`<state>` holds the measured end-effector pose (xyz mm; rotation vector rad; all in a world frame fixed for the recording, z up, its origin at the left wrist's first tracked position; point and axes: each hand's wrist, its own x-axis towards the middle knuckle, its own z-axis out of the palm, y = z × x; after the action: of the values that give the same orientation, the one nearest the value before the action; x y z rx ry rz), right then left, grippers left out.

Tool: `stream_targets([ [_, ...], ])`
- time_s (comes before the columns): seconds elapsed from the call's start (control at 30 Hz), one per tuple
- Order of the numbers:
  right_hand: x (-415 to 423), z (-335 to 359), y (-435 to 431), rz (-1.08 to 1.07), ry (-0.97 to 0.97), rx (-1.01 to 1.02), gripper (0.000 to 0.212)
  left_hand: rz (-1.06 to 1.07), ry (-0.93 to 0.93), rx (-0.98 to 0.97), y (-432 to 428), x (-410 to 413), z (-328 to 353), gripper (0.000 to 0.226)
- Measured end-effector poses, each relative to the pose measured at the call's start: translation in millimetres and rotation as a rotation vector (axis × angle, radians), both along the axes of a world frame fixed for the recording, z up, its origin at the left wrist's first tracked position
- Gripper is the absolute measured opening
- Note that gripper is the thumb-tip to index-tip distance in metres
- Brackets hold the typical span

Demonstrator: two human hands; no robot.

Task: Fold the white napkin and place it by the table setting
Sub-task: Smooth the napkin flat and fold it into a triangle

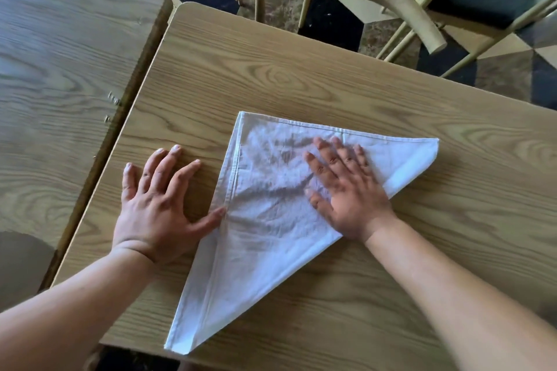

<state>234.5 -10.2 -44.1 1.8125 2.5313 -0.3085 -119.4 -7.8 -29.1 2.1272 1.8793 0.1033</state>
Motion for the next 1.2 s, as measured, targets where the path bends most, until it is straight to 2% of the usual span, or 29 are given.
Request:
stream_targets([
  [0.27,88,3,20,-0.363,-0.031,0.005,0.072,0.013,0.002,0.004,-1,2,1,0.101],
  [0.47,93,2,23,-0.406,-0.006,0.052,0.068,0.019,-0.010,-0.002,-4,2,2,0.096],
  [0.6,93,1,24,-0.408,-0.013,0.070,0.068,0.142,-0.094,0.076,5,40,12,0.076],
  [0.63,94,1,24,-0.406,-0.013,0.069,0.068,0.108,-0.101,0.121,8,61,15,0.069],
  [0.73,94,0,24,-0.409,-0.019,0.070,0.069,-0.194,-0.147,0.213,11,148,16,0.062],
  [0.87,94,-1,26,-0.407,-0.037,0.054,0.069,-0.476,-0.181,0.056,0,227,-3,0.071],
  [1.03,95,-1,25,-0.404,-0.032,0.077,0.067,-0.575,-0.083,0.100,-24,182,-21,0.071],
  [1.2,94,2,25,-0.405,-0.031,0.050,0.067,-0.521,-0.004,0.079,-69,89,-10,0.082],
])
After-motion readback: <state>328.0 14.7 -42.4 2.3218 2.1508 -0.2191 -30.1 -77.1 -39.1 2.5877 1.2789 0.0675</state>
